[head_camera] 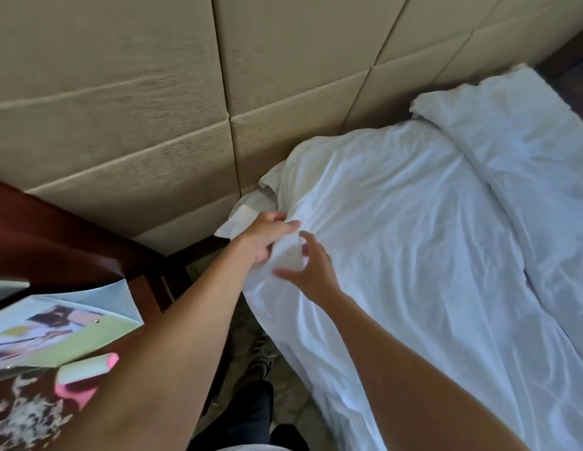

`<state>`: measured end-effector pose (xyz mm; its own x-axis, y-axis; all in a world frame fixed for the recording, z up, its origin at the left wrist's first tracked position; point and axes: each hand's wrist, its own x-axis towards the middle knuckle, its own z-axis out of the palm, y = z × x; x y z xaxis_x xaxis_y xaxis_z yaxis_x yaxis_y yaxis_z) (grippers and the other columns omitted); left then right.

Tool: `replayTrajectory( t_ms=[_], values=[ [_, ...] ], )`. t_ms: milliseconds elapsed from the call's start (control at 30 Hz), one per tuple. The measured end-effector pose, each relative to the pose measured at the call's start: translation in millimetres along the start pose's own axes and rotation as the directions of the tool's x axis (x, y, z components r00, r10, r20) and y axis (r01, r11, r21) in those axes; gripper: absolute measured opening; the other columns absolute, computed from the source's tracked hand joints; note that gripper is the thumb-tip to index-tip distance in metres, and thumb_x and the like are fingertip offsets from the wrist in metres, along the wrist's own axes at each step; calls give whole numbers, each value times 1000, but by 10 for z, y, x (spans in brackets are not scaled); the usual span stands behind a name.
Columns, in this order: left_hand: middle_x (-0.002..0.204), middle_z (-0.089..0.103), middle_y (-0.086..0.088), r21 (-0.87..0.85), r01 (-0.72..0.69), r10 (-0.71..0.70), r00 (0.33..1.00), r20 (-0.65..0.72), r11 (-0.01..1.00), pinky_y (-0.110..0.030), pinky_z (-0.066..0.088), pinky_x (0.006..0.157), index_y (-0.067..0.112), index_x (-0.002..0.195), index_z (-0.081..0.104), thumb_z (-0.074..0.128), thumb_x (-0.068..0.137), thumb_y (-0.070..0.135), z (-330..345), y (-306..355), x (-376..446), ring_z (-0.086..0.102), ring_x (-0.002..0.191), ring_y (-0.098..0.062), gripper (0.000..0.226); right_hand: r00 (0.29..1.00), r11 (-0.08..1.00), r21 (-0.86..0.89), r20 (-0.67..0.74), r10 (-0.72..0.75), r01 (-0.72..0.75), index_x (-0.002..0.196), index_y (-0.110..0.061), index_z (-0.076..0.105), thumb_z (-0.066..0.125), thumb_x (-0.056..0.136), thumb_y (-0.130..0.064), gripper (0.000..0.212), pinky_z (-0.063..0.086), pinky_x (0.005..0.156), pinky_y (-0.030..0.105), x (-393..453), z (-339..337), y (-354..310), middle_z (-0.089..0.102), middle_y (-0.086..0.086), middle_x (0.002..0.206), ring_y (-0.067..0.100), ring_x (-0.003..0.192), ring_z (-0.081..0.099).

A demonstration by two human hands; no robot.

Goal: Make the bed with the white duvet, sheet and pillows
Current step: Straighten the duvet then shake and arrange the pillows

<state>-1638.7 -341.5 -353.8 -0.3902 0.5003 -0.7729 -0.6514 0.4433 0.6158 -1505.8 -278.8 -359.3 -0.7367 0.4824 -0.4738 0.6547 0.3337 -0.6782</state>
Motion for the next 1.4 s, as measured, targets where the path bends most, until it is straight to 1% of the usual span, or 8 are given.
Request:
replayTrajectory(
  t_ms=[100,233,467,633,767,867,1033,1400],
  values=[
    [114,66,-13,26,-89,87,994,72,996,-34,56,82,8,119,57,71,89,12,286,129,-338,65,95,-22,34,961,981,188,-256,101,-53,79,-13,60,72,81,-30,21,40,61,29,-242,-115,-36,58,-4,68,10,62,51],
    [111,68,-5,327,-376,347,927,146,867,-32,52,94,16,112,63,75,86,25,537,179,-750,66,102,-17,31,904,952,300,-391,174,-54,60,-3,52,69,86,-30,41,33,52,29,-608,-417,96,44,-1,53,12,51,39],
    [164,0,4,883,-403,312,829,464,-242,-62,0,116,36,152,-16,81,60,62,419,-181,-1308,-5,151,-20,137,812,908,417,-539,225,25,56,-16,41,56,95,-26,42,28,44,24,-1304,-1025,1,37,-4,55,9,49,33],
    [148,41,-6,858,-336,509,697,504,-390,-54,26,108,21,152,19,70,86,34,742,-307,-1424,34,139,-24,84,800,922,386,-560,214,24,65,-4,45,51,96,-22,37,26,42,22,-1772,-1250,-43,37,3,62,16,55,34],
    [93,73,-7,692,-350,537,446,716,-632,-43,30,94,14,94,64,61,87,22,1087,-77,-1528,65,89,-28,12,784,910,410,-583,214,57,63,-4,43,49,96,-18,36,27,47,23,-1946,-1391,104,36,1,63,14,56,33],
    [79,72,-12,666,-438,591,314,743,-604,-38,31,84,10,86,63,57,81,10,1313,118,-1711,59,72,-31,8,822,917,387,-550,147,95,109,-13,63,51,98,-25,20,46,78,26,-2045,-1334,137,59,-5,100,9,87,55],
    [90,68,-26,737,-470,718,266,643,-485,-43,41,77,2,103,60,50,88,8,1806,569,-2058,61,85,-43,19,915,865,502,-350,200,2,156,-31,7,62,84,-62,96,29,116,36,-2380,-966,236,25,-7,158,15,144,30],
    [94,68,-24,751,-415,783,130,608,-514,-46,48,65,12,122,58,46,90,6,2260,829,-2300,63,85,-46,34,790,919,185,-469,394,-349,95,-12,61,57,87,-13,9,41,68,32,-2772,-1256,820,56,7,91,32,88,56]
  ],
)
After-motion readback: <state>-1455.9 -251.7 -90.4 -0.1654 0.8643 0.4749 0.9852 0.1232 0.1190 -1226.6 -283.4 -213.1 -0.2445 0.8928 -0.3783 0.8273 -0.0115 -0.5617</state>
